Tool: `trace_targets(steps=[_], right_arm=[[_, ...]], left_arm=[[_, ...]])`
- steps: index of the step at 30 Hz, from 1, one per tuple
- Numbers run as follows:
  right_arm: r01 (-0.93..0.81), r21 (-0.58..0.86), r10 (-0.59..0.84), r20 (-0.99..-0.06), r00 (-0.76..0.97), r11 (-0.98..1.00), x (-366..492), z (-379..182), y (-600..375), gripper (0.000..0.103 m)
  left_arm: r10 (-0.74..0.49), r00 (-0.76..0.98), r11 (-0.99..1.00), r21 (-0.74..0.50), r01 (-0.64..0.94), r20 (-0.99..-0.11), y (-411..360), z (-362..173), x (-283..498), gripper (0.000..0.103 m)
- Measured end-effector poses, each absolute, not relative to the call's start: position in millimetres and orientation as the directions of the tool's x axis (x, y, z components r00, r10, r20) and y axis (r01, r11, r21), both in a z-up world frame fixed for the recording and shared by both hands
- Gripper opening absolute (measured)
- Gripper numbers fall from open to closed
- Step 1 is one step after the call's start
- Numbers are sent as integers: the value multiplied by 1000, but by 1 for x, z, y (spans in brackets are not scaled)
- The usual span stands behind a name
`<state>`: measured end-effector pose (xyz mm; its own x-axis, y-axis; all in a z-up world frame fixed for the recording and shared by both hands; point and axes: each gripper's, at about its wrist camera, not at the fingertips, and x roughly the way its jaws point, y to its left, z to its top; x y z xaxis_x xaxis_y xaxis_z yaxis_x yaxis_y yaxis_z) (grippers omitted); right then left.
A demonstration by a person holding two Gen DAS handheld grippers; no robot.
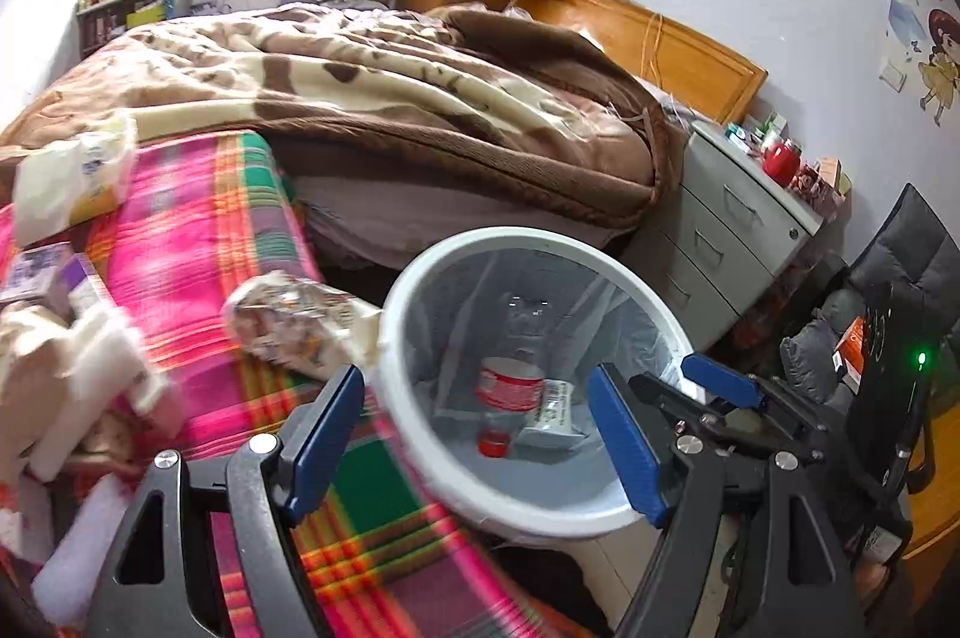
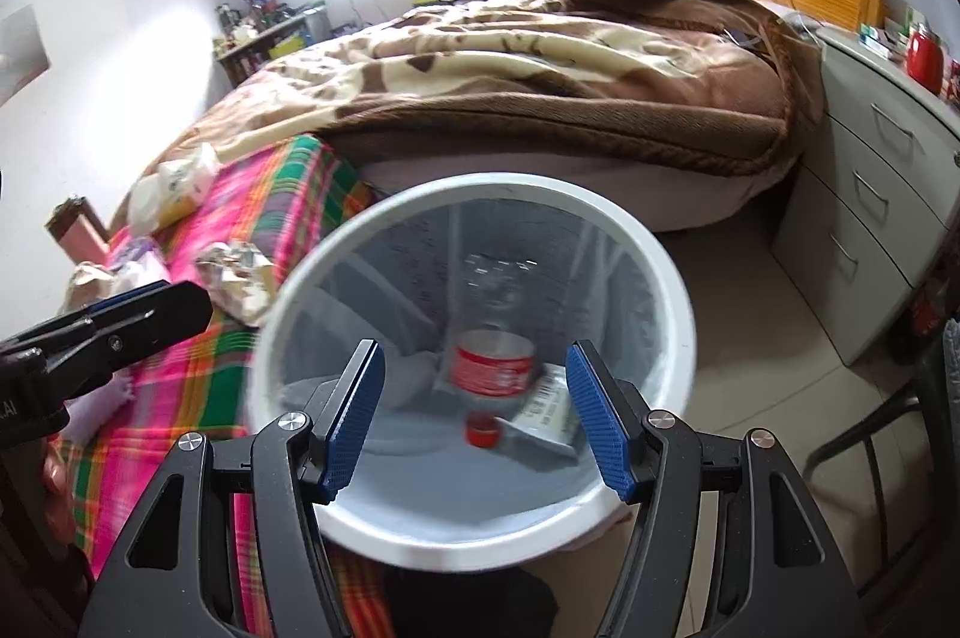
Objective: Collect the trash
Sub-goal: 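Grasp the patterned snack wrapper with the right tool while the left tool grasps a white foam net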
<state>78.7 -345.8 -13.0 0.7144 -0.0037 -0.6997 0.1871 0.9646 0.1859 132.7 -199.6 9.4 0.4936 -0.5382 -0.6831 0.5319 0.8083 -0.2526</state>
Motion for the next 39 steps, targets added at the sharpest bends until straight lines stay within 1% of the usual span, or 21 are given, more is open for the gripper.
trace_targets(steps=[8,11,16,21,27,33,39], right_arm=[[77,186,67,-662,747,979,89,-8,-309,65],[41,170,83,-658,748,985,94,-10,-294,65],[-2,144,98,-662,743,990,109,-12,-275,65],[-40,119,109,-657,746,992,122,-10,-258,65],[-89,120,147,-659,738,989,146,-8,-245,69],[-123,92,153,-680,717,988,171,-15,-236,70],[-150,114,187,-708,681,982,189,-23,-232,70]], left_arm=[[-487,578,856,-225,466,-655,-136,16,121,81],[-445,602,880,-201,430,-663,-111,13,120,81],[-426,618,895,-208,394,-661,-71,10,119,82],[-385,632,915,-188,358,-672,-38,5,117,82],[-341,628,924,-126,360,-700,-18,-8,114,82],[-319,593,919,-87,385,-739,-17,-25,118,82],[-312,593,910,-55,410,-742,-23,-29,127,82]])
